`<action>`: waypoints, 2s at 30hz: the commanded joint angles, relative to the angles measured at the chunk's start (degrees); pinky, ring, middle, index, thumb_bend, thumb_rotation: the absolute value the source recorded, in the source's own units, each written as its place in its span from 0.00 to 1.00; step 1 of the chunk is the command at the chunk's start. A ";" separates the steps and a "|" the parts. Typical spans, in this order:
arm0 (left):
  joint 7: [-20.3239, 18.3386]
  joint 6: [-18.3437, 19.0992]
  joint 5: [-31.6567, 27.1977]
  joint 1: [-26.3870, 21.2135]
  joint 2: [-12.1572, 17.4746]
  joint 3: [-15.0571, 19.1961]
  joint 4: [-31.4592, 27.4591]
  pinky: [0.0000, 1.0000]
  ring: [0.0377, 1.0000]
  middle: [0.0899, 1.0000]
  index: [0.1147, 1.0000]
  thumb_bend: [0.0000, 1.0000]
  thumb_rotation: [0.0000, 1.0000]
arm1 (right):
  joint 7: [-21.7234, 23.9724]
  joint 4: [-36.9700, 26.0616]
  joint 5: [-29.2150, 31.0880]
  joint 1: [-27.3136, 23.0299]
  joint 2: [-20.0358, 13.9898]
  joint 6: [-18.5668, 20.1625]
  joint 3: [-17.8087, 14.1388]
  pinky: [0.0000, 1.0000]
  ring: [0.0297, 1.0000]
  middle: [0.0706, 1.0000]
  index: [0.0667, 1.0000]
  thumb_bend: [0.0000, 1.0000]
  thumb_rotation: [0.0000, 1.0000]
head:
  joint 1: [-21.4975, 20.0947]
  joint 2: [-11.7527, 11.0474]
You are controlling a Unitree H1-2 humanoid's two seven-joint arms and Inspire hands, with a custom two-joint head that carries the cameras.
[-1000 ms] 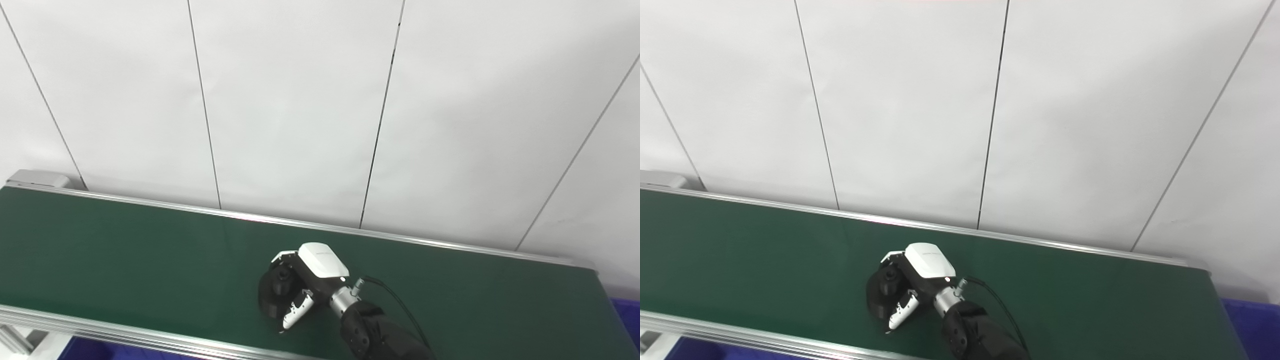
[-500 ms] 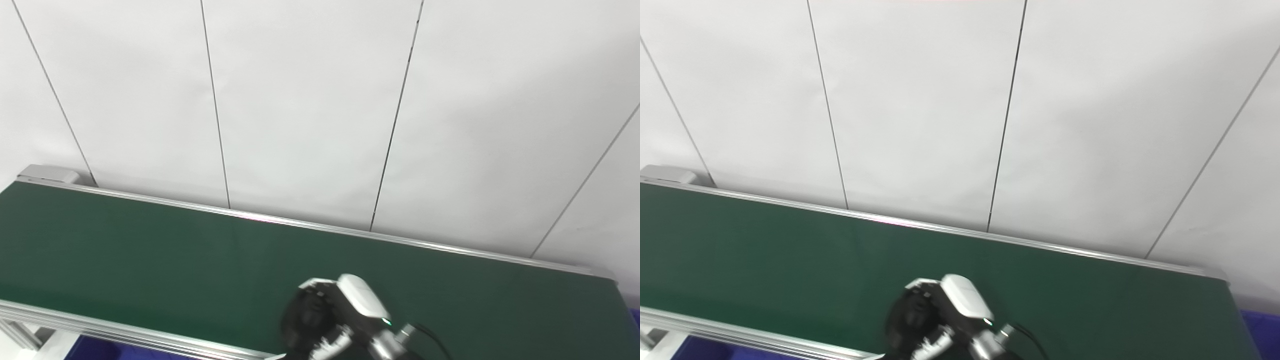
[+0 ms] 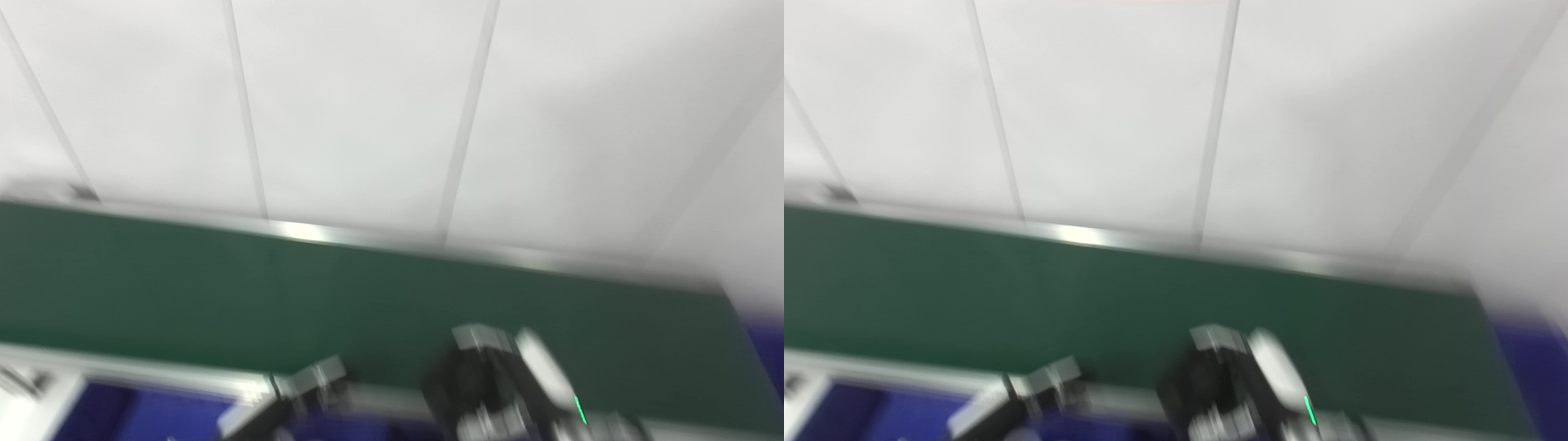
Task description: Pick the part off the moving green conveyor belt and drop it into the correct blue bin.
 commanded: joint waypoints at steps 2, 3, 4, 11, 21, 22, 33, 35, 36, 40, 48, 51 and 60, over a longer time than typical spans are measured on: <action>1.05 1.65 -3.36 -1.77 2.05 0.57 -4.61 0.93 0.96 0.97 0.94 0.51 0.58 | 2.04 -5.91 0.80 -2.56 -0.01 3.19 -1.59 0.38 0.42 0.47 0.45 0.52 0.00 | -2.71 5.62; 0.93 2.90 -4.47 -2.76 2.56 0.63 -5.10 0.94 0.96 0.97 0.94 0.50 0.58 | 2.04 -6.92 0.55 -1.64 0.60 3.79 -1.64 0.37 0.42 0.47 0.45 0.52 0.00 | -4.15 6.06; 0.86 4.31 -5.55 -3.70 2.98 0.67 -5.62 0.94 0.96 0.98 0.94 0.49 0.58 | 2.08 -8.01 0.35 -0.50 1.28 4.61 -1.60 0.34 0.41 0.46 0.46 0.52 0.00 | -5.04 6.78; 0.40 8.81 -8.75 -6.04 4.02 0.05 -6.15 0.93 0.96 0.98 0.95 0.48 0.55 | 1.58 -11.72 -0.80 6.33 3.53 5.98 -0.98 0.36 0.43 0.47 0.48 0.50 0.00 | -5.15 7.10; 0.85 10.04 -8.74 -5.97 3.65 -0.22 -8.16 0.93 0.96 0.98 0.95 0.48 0.50 | 1.44 -11.18 -1.99 9.27 3.52 4.18 -1.12 0.36 0.43 0.48 0.47 0.50 0.00 | -3.26 6.90; 0.89 10.21 -8.75 -5.92 3.61 -0.23 -8.37 0.93 0.97 0.98 0.94 0.48 0.50 | 1.45 -11.09 -2.13 9.21 3.47 4.09 -1.07 0.36 0.43 0.48 0.47 0.50 0.00 | -3.26 6.90; 2.58 12.39 -7.77 -4.15 3.34 -0.30 -11.99 0.93 0.96 0.98 0.95 0.49 0.50 | 3.26 -9.58 -3.58 8.34 2.60 4.99 0.31 0.51 0.55 0.58 0.63 0.77 0.13 | -2.11 6.40; 2.56 12.37 -8.13 -4.12 3.29 -0.24 -11.99 0.93 0.96 0.98 0.94 0.50 0.50 | 4.58 -9.65 -3.33 7.99 2.02 5.62 0.52 0.54 0.58 0.64 0.67 0.86 0.21 | -1.91 6.38; 2.52 12.32 -8.32 -4.17 3.26 -0.23 -11.94 0.93 0.96 0.98 0.94 0.49 0.50 | 5.12 -9.65 -3.17 7.83 1.80 5.79 0.55 0.54 0.59 0.64 0.67 0.88 0.23 | -1.77 6.39; 2.29 12.54 -9.24 -4.25 3.38 -0.18 -12.14 0.95 0.97 0.98 0.95 0.48 0.49 | 6.69 -9.82 -2.81 7.62 1.32 6.16 0.67 0.54 0.60 0.64 0.65 0.93 0.28 | -1.47 6.51; 2.41 12.44 -9.86 -3.98 3.78 0.29 -12.87 0.94 0.97 0.98 0.94 0.49 0.48 | 9.16 -9.59 -3.32 7.87 0.49 6.58 1.98 0.54 0.59 0.63 0.64 0.95 0.33 | -0.92 6.37; 2.30 12.14 -9.94 -4.10 3.83 0.35 -12.84 0.94 0.96 0.98 0.94 0.48 0.48 | 10.40 -9.48 -3.70 7.78 -0.03 7.15 2.79 0.56 0.62 0.65 0.65 0.95 0.33 | -0.79 6.39; 2.16 12.01 -9.88 -4.22 4.02 0.43 -12.89 0.94 0.96 0.98 0.95 0.48 0.47 | 11.50 -9.74 -3.96 7.77 -0.21 7.72 3.20 0.58 0.63 0.67 0.67 0.91 0.33 | -0.46 6.13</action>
